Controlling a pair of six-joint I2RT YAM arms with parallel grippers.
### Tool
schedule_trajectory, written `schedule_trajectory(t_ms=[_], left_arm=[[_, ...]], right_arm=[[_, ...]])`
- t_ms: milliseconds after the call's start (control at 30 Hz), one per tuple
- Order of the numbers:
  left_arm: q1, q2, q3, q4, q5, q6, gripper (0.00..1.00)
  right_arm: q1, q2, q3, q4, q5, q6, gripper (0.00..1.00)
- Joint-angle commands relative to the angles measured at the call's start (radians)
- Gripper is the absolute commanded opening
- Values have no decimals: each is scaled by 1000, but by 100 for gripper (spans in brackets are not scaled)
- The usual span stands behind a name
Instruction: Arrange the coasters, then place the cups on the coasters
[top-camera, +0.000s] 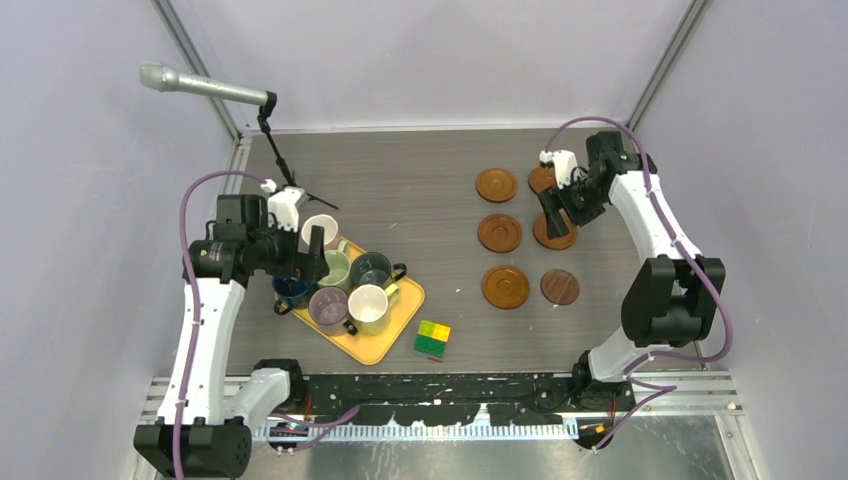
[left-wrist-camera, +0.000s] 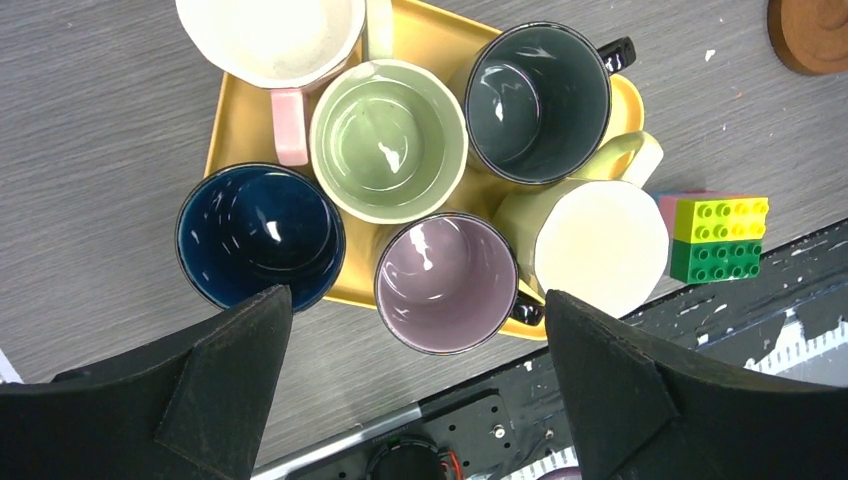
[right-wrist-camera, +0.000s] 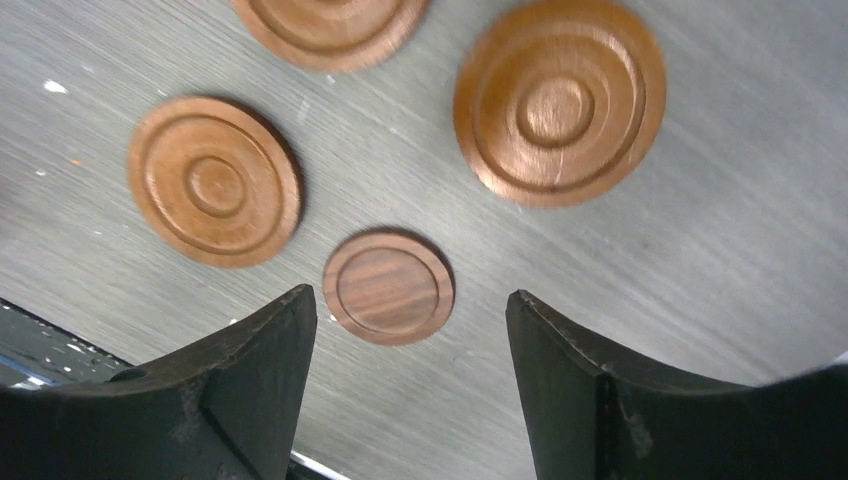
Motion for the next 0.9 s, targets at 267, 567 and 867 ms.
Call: schedule_trajectory(t_ms=[267,567,867], left_arm=[[147,58,101,-129,-36,247,100],[501,114,31,-157,46,669,93],[659,261,-107,-33,102,907,68]], right_arm=[[310,53,194,-27,-118,83,76],[417,172,234,43,-185,217,73],[423,224,222,83,-194,256,71]])
